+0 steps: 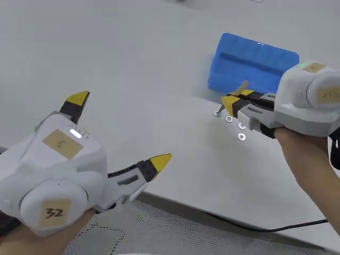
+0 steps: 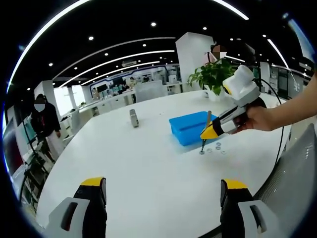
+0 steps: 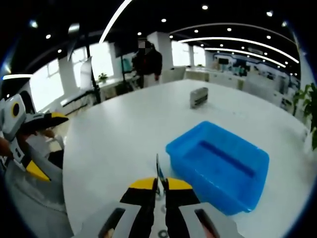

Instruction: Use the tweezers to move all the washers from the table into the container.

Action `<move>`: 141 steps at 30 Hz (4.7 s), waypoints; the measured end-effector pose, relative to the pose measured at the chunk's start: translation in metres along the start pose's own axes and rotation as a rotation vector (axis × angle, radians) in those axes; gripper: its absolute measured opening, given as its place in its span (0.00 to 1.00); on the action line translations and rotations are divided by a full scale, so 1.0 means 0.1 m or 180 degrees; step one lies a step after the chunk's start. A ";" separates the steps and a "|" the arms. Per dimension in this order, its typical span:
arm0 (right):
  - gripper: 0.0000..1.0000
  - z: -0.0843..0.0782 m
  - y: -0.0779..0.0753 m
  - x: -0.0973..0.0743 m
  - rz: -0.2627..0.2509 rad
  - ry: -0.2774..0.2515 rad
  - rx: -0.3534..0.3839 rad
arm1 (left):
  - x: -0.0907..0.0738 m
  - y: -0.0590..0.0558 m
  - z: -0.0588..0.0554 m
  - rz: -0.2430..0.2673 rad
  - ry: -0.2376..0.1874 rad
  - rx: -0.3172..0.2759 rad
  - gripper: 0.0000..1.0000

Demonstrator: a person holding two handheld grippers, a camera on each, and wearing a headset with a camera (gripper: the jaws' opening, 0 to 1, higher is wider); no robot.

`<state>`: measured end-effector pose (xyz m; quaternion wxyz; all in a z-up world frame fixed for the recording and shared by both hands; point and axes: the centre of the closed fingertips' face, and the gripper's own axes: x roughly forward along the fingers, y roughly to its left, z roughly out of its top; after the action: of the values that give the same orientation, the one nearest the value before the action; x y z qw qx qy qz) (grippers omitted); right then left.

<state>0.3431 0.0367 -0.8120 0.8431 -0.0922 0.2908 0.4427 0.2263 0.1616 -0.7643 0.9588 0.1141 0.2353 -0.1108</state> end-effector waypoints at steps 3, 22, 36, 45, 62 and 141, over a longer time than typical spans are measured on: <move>0.02 -0.01 -0.03 -0.01 0.0000 0.0021 0.0078 | 0.00 0.00 -0.02 -0.0001 0.0018 0.0011 0.98; 0.02 0.15 0.08 -0.15 0.0089 0.0068 0.0003 | -0.01 0.01 0.00 -0.0011 -0.0040 -0.0034 0.98; 0.02 0.31 0.10 -0.19 0.0225 0.0054 -0.0027 | 0.00 -0.02 -0.05 -0.0073 0.0005 -0.0041 0.99; 0.02 0.49 -0.02 -0.20 0.0181 -0.0035 -0.0056 | 0.01 -0.03 -0.06 -0.0081 0.0037 -0.0026 0.99; 0.02 0.76 -0.28 -0.09 0.0082 -0.0211 -0.0048 | 0.02 -0.04 -0.07 -0.0086 0.0068 -0.0006 0.97; 0.03 0.61 -0.19 -0.23 -0.0003 -0.0265 -0.0131 | 0.03 -0.04 -0.18 -0.0102 0.0241 0.0076 0.91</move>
<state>0.3732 0.0354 -0.7509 0.8526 -0.0912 0.2463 0.4517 0.2203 0.1617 -0.7822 0.9459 0.1259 0.2719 -0.1246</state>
